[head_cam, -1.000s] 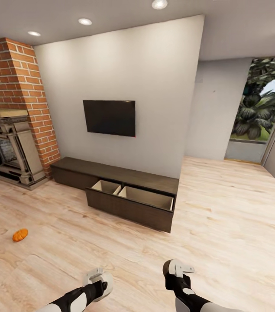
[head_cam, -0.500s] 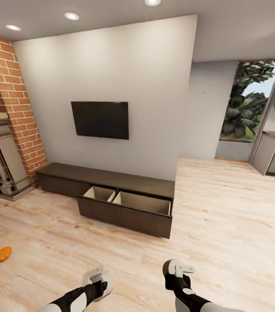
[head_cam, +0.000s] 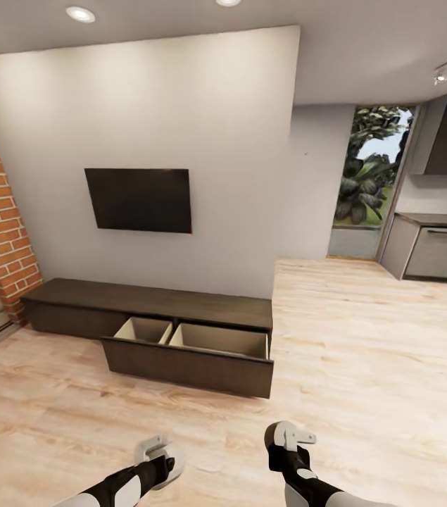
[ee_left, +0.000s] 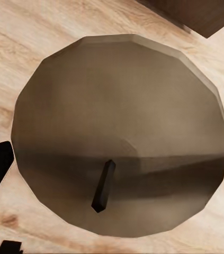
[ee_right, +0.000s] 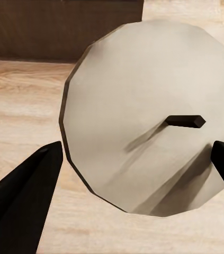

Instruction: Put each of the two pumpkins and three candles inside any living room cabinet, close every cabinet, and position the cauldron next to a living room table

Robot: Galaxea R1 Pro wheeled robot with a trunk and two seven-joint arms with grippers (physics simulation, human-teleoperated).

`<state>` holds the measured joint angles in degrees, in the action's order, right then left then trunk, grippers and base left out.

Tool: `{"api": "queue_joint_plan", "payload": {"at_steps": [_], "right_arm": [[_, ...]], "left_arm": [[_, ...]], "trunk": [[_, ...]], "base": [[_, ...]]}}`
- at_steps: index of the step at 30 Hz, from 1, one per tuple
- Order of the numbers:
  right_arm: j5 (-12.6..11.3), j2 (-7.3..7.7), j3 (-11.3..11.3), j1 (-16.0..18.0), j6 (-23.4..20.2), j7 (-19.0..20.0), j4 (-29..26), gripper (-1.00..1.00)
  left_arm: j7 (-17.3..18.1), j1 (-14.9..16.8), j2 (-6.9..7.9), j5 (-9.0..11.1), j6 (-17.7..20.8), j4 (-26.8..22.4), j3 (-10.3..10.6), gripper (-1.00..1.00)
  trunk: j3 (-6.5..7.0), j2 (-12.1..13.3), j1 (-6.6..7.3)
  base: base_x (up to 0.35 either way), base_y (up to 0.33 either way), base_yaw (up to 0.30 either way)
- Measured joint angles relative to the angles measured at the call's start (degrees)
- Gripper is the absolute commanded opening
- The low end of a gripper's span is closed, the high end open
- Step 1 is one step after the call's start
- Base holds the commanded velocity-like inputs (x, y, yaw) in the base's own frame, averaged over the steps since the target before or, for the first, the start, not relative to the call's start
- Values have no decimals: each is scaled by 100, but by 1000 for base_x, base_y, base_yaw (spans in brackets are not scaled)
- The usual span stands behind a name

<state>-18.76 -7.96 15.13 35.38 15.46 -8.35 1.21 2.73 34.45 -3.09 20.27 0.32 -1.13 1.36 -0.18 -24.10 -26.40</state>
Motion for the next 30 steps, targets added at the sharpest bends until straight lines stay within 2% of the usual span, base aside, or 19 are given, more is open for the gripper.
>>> {"api": "queue_joint_plan", "payload": {"at_steps": [10, 24, 30], "right_arm": [[-2, 0, -2, -1, 5, 0, 0, -100], [-1, 0, 0, -1, 5, 1, 0, -100], [-4, -1, -3, -1, 3, -5, 0, -100]], "left_arm": [[-2, 0, 0, 0, -1, 0, 0, -100], [-5, 0, 3, 0, -1, 0, 0, -100], [-6, -1, 8, 0, 0, -1, 1, -100]], "trunk": [[49, 0, 0], [123, 0, 0], [139, 1, -2]], "base": [[261, 141, -224], [256, 216, -210], [145, 247, -59]]}}
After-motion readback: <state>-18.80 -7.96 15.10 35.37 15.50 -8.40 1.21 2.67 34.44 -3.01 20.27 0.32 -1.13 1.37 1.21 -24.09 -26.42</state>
